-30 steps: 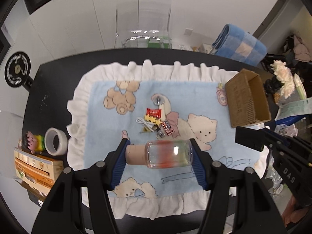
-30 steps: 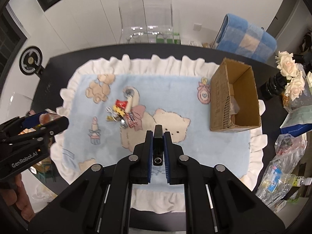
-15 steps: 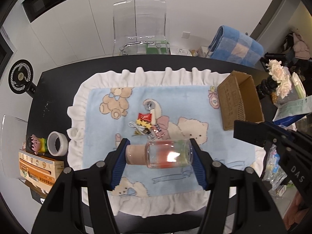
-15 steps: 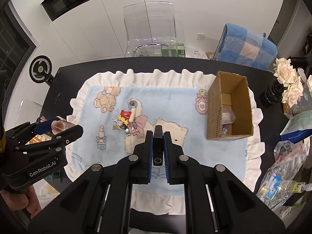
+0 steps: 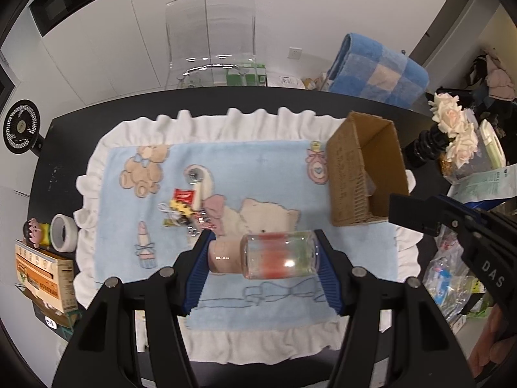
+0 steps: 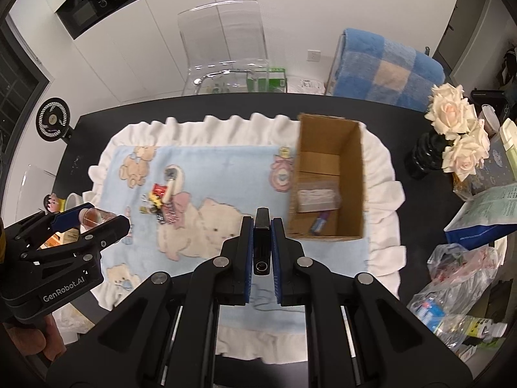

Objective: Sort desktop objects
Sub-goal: 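Lower the power bank into the cardboard box and open the right tool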

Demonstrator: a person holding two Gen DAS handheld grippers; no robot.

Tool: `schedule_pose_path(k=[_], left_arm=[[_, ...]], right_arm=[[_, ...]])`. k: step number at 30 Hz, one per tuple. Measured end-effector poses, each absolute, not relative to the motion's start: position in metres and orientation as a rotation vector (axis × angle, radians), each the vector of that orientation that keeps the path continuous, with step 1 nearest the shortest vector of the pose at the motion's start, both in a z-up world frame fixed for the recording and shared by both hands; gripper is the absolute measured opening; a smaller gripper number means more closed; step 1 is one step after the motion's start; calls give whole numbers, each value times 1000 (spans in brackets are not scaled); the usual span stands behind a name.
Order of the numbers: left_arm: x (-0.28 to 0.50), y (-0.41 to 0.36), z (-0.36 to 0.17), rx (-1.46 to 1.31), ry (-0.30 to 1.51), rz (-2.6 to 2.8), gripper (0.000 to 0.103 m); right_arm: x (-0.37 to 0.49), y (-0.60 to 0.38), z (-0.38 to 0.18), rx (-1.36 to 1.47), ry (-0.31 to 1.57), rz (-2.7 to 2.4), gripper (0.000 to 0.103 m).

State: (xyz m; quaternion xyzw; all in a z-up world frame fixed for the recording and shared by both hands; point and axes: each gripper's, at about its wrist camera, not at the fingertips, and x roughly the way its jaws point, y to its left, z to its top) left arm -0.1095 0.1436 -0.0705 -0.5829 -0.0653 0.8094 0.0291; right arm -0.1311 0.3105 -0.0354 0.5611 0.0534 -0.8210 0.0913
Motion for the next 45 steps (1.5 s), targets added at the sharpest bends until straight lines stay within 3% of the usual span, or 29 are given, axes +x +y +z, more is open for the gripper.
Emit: schedule_pose_path(k=[17, 21, 22, 23, 26, 28, 29, 31, 32, 45], left_arm=[[-151, 209, -90, -1848, -163, 2458, 59], [-159, 212, -93, -1859, -151, 2457, 59], [-160, 212, -94, -1862, -150, 2456, 59], [-161, 212, -95, -1864, -148, 2454, 59], [-164, 214, -97, -1871, -144, 2447, 59], [-165, 215, -98, -1873, -139, 2442, 59], [-166, 216, -99, -1873, -136, 2439, 59], [-167, 219, -100, -1872, -131, 2434, 59], [-168, 220, -100, -1871, -128, 2431, 59], [-175, 256, -97, -1839, -73, 2415, 59]], right_arm=[[-180, 380, -54, 1703, 129, -2418, 10], [-189, 382, -58, 1714, 121, -2414, 15], [-191, 383, -58, 1714, 121, -2414, 27], [-192, 384, -58, 1713, 119, -2423, 34], [-196, 387, -59, 1716, 118, -2430, 46], [-197, 391, -58, 1717, 106, -2442, 68], [-198, 392, -58, 1715, 100, -2446, 73], [-198, 397, -57, 1720, 93, -2460, 98], [-198, 399, -57, 1722, 94, -2470, 102], [-194, 439, -54, 1760, 30, -2504, 103]])
